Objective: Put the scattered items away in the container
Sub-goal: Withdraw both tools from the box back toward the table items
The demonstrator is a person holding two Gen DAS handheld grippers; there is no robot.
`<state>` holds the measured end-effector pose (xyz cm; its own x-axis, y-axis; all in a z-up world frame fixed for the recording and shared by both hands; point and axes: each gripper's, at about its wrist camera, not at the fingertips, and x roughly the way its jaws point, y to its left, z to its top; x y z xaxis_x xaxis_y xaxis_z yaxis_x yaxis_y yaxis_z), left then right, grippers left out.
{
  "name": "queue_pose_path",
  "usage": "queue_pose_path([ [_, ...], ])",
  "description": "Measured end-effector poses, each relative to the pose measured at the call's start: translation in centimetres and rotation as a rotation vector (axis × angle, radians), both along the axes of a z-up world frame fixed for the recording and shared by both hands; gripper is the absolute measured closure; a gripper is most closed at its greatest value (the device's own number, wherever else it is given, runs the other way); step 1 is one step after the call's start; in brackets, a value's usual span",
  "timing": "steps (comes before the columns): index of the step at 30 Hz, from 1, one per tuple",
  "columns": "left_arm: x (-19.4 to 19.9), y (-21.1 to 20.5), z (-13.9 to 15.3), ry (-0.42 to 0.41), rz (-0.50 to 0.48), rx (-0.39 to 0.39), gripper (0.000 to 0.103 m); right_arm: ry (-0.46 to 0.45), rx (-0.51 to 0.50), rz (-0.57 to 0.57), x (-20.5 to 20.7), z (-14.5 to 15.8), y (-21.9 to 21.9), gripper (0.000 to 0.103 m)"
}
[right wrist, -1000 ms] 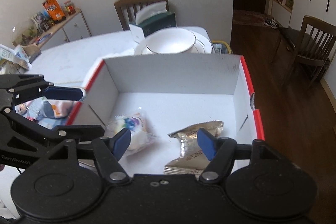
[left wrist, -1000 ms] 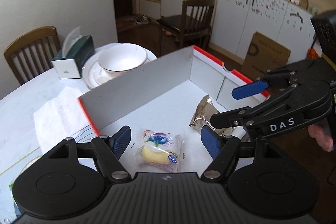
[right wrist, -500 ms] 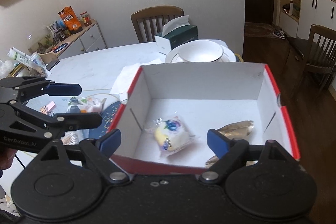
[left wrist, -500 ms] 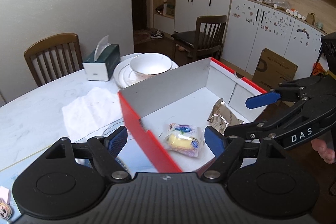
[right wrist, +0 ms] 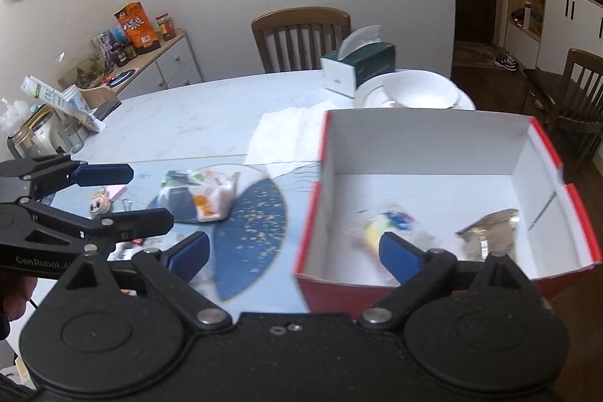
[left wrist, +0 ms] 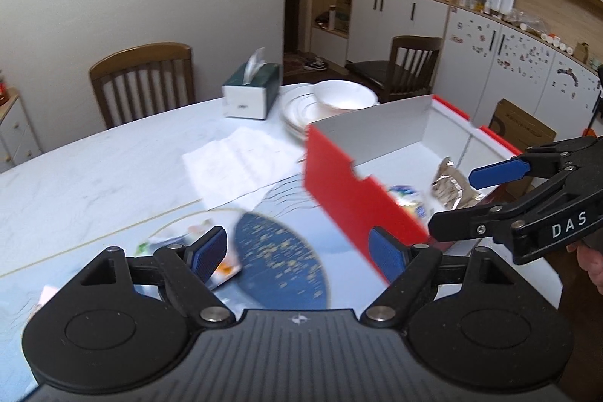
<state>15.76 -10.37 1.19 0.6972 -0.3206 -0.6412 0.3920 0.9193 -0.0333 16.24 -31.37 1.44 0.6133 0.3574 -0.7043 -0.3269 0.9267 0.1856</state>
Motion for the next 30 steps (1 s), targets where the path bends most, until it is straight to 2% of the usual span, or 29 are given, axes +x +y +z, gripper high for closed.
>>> queue_pose_path([
  [8,-0.9,6.3,-0.7,0.002,0.074,-0.004,0.017,0.019,-0.012,0.041,-0.8,-0.6,6.0,0.006],
  [12,-1.2,9.5,-1.2,0.001,0.114,-0.017,0.003,0.029,-0.031,0.049,-1.0,-1.2,8.8,0.006],
  [24,-2.4,17.2,-3.5,0.001,0.2,0.022,0.0,0.047,-0.089,0.049,-1.4,-3.3,14.8,0.006],
  [30,-2.5,20.5,-5.3,0.041,0.241,0.034,0.0,0.064,-0.12,0.054,-1.4,-4.5,16.9,0.006],
])
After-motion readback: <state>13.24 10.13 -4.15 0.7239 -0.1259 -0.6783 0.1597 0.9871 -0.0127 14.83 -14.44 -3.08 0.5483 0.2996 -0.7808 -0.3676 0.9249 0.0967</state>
